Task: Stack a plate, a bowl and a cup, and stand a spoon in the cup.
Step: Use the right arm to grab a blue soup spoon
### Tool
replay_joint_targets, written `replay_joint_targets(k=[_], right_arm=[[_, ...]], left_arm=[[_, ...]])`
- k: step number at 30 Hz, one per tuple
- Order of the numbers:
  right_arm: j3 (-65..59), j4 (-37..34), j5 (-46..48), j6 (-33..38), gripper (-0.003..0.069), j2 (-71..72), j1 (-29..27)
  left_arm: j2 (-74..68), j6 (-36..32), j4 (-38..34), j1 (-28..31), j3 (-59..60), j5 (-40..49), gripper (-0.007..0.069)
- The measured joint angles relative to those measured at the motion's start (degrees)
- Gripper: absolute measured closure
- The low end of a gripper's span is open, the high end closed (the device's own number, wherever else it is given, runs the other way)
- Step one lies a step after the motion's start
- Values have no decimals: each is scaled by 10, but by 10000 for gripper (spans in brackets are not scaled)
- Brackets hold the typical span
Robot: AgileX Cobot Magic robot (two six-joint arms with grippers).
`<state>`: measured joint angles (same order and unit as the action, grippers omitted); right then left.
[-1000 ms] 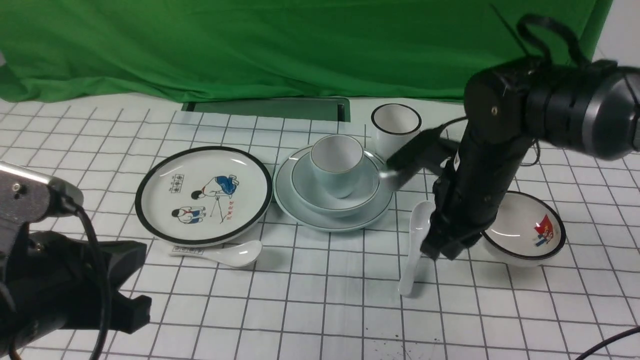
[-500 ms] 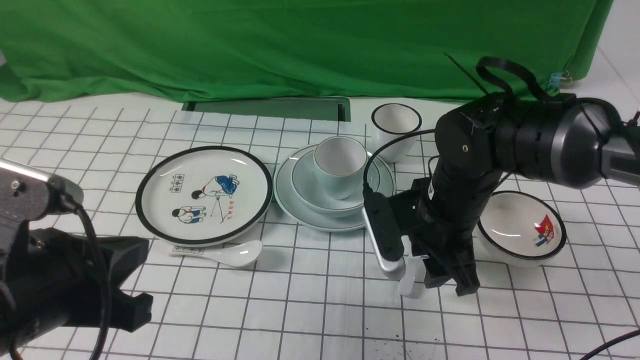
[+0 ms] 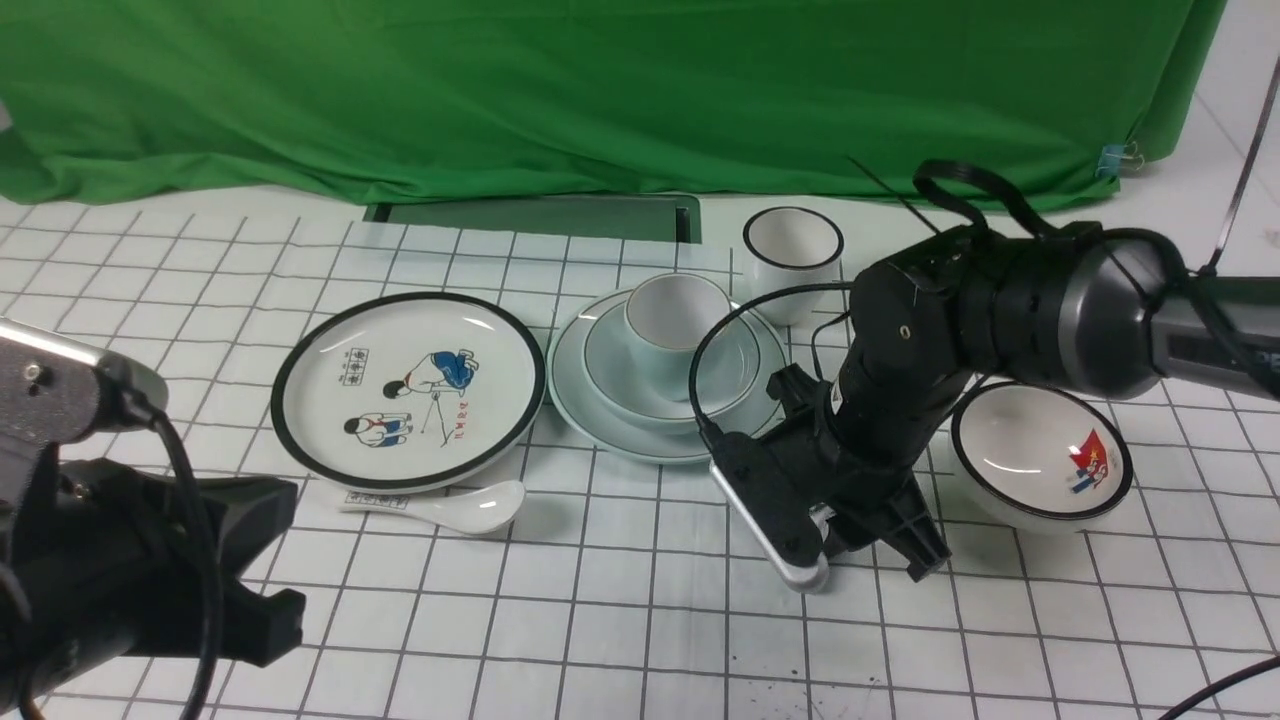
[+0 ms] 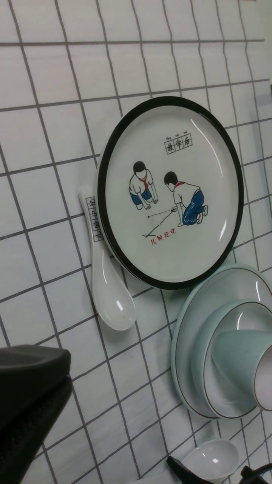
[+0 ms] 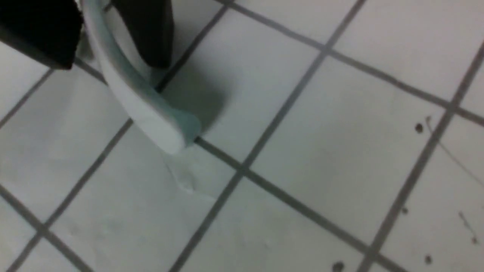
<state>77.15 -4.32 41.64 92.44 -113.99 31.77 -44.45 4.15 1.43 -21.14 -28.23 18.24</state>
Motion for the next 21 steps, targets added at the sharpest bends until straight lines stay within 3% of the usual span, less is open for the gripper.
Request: replay_joint_targets(k=[6, 9, 15, 18, 21], right_arm=[[0, 0, 0, 11, 573, -3, 0], [0, -9, 0, 18, 581, -2, 0], [0, -102, 12, 39, 581, 47, 9], [0, -143, 24, 4, 581, 91, 23], [0, -214, -21, -115, 581, 159, 30]], left_arm=[[0, 0, 0, 0, 0, -1, 661], [0, 0, 0, 0, 0, -2, 661], [0, -3, 0, 0, 0, -2, 661], [0, -4, 0, 0, 0, -2, 661], [0, -5, 0, 0, 0, -2, 661]])
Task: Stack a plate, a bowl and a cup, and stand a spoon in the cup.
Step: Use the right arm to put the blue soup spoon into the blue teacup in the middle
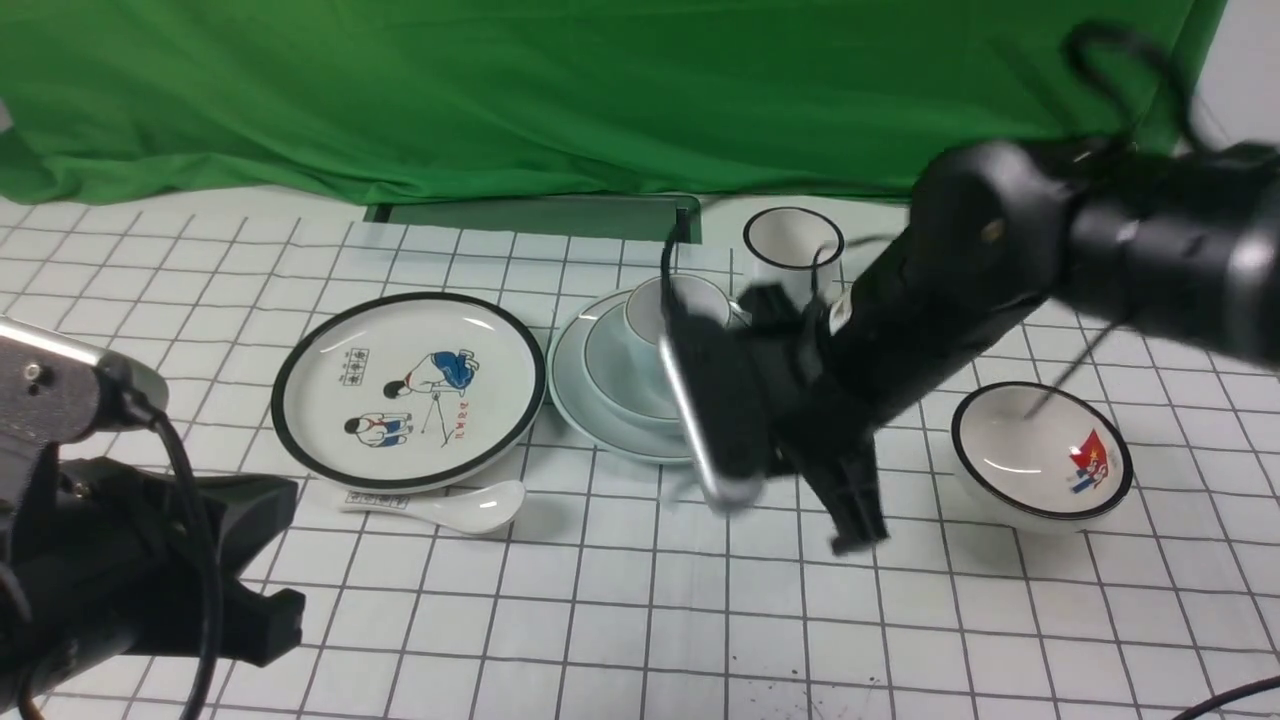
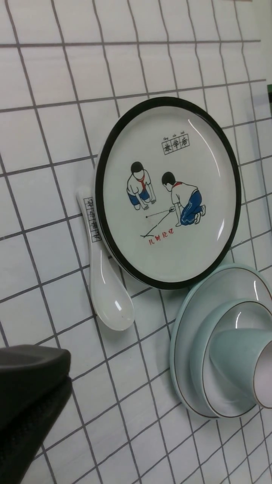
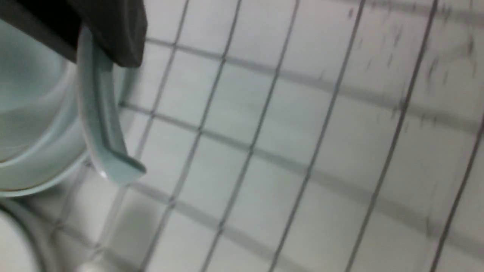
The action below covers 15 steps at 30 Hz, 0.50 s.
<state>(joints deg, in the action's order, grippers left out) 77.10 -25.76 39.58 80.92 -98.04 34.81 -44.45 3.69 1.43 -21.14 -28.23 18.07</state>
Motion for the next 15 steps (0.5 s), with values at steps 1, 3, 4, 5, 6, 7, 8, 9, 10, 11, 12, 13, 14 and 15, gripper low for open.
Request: replay_joint_targets(k=[1, 3, 4, 5, 6, 7, 8, 9, 10, 11, 12, 13, 14, 15], right_arm=[[0, -34, -36, -37, 581, 13, 0], [4, -98, -90, -86, 581, 22, -2], [9, -133, -120, -105, 581, 22, -3], [19, -173, -139, -126, 581, 16, -7], [33, -209, -151, -146, 581, 5, -11], [47, -235, -159, -167, 581, -6, -14], [75, -254, -168, -190, 581, -28, -18], [95, -263, -179, -207, 581, -48, -20], [115, -267, -188, -222, 581, -69, -23], [132, -270, -193, -236, 581, -90, -24], [144, -271, -196, -247, 581, -109, -26], [158, -271, -198, -253, 581, -127, -27], [167, -271, -200, -254, 581, -141, -29], [176, -271, -206, -255, 581, -155, -31]], left_arm=[[0, 0, 0, 0, 0, 0, 661], [0, 0, 0, 0, 0, 0, 661], [0, 0, 0, 0, 0, 0, 661], [0, 0, 0, 0, 0, -1, 661], [0, 0, 0, 0, 0, -2, 661], [0, 0, 0, 0, 0, -2, 661], [0, 0, 0, 0, 0, -4, 661], [0, 0, 0, 0, 0, -5, 661], [0, 0, 0, 0, 0, -5, 661], [0, 0, -1, 0, 0, -5, 661], [0, 0, -1, 0, 0, -5, 661], [0, 0, -1, 0, 0, -5, 661], [0, 0, -2, 0, 0, -5, 661], [0, 0, -2, 0, 0, -5, 661]])
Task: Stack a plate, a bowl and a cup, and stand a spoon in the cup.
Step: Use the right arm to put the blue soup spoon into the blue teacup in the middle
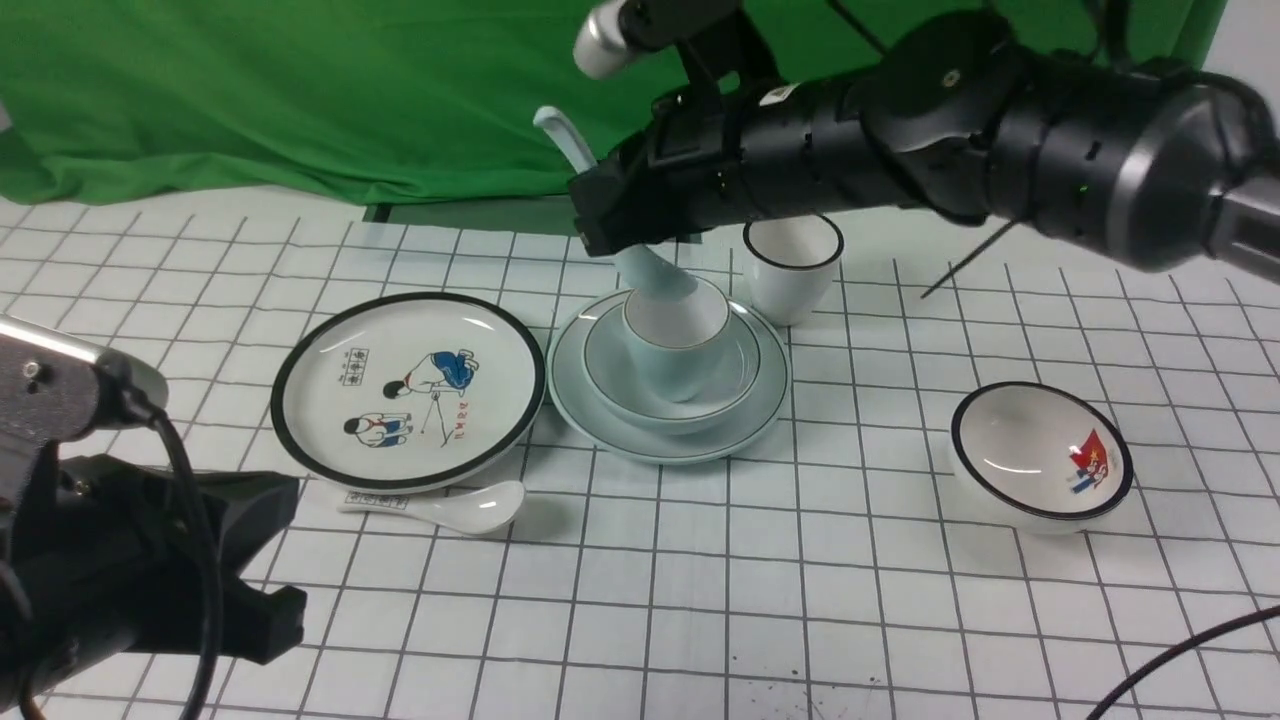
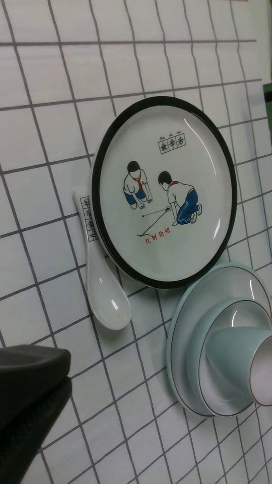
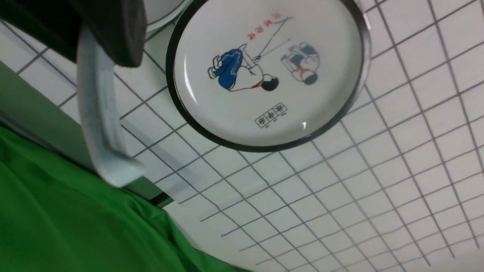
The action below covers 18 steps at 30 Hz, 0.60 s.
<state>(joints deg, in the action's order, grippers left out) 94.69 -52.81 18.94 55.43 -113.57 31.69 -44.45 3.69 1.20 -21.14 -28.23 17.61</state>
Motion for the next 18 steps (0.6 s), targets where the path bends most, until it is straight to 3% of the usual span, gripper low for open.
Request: replay_joint_targets(k=[8, 15, 18], right_arm=[[10, 7, -37, -50, 578, -57, -27], [10, 10, -26, -52, 403, -69, -27], [10, 38, -6, -51, 385, -58, -27]], left_arm=[[0, 0, 1, 0, 0, 0, 661], [0, 0, 15, 0, 0, -9, 659], [0, 0, 30, 0, 0, -10, 657]])
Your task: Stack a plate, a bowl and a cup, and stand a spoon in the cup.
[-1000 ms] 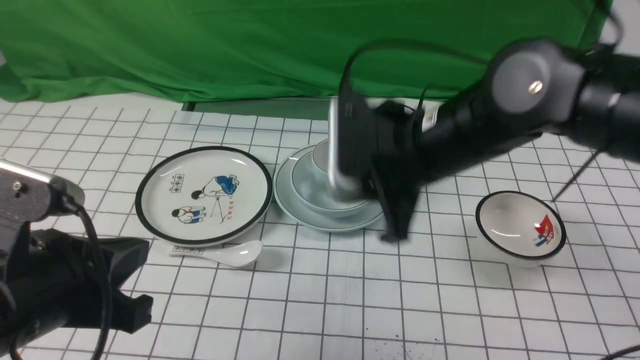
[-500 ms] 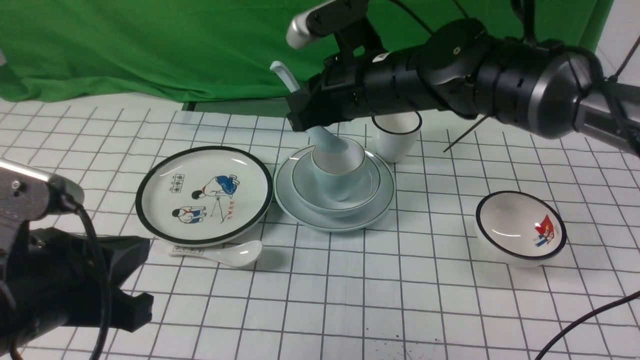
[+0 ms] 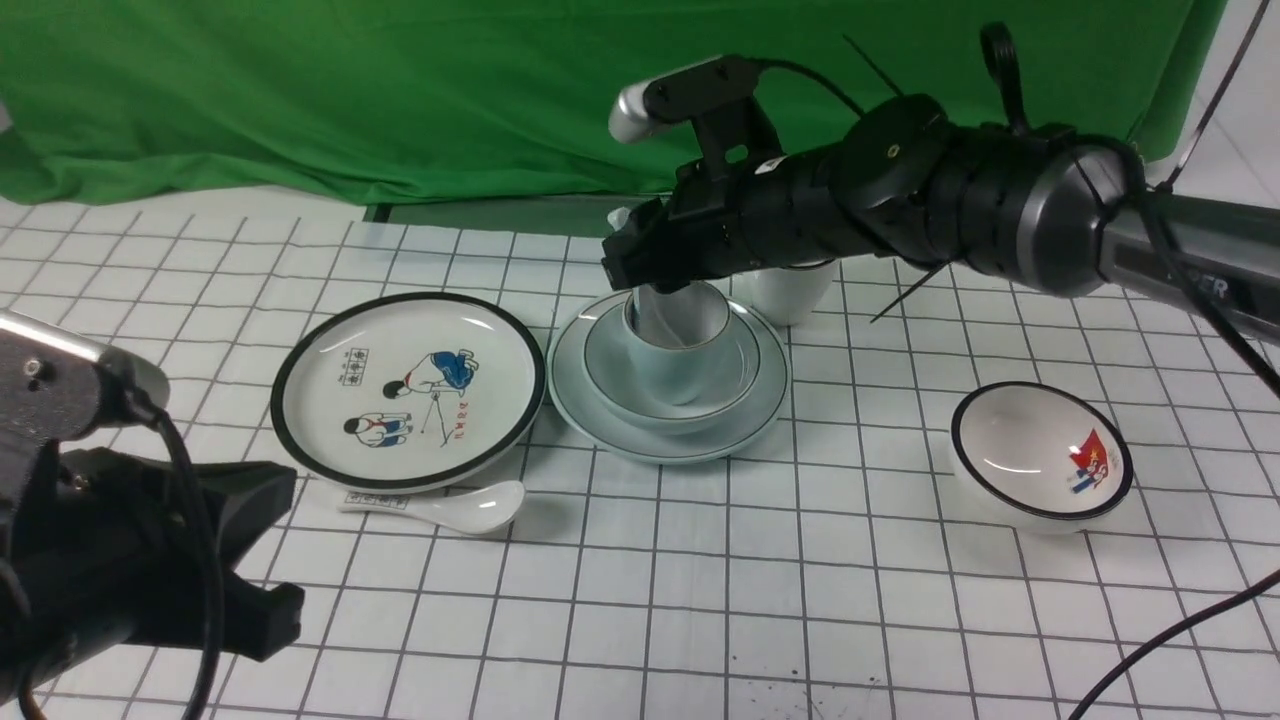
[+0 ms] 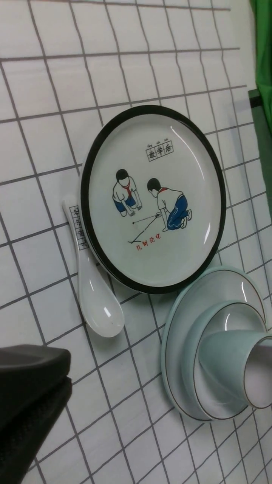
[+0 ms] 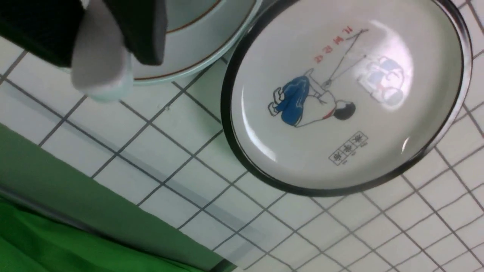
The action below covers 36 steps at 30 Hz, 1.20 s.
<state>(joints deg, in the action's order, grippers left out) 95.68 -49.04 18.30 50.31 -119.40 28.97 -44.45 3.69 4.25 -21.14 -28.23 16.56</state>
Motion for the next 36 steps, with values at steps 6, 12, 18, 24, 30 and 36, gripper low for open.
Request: replay_joint_targets(k=[6, 12, 18, 24, 30, 36], right_arm=[[0, 214, 130, -85, 474, 131, 0], [-11, 452, 261, -221, 635, 299, -10], [-242, 532, 210, -328, 645, 538, -50], [-529, 530, 82, -341, 645, 715, -50], [-691, 529, 42, -342, 644, 837, -50], [-797, 535, 44, -391, 639, 910, -51]], left_arm=[[0, 0, 15, 0, 0, -11, 656], [0, -2, 17, 0, 0, -11, 656], [0, -2, 17, 0, 0, -11, 656], [0, -2, 17, 0, 0, -21, 656], [0, -2, 17, 0, 0, -24, 656], [0, -2, 17, 0, 0, -24, 656]])
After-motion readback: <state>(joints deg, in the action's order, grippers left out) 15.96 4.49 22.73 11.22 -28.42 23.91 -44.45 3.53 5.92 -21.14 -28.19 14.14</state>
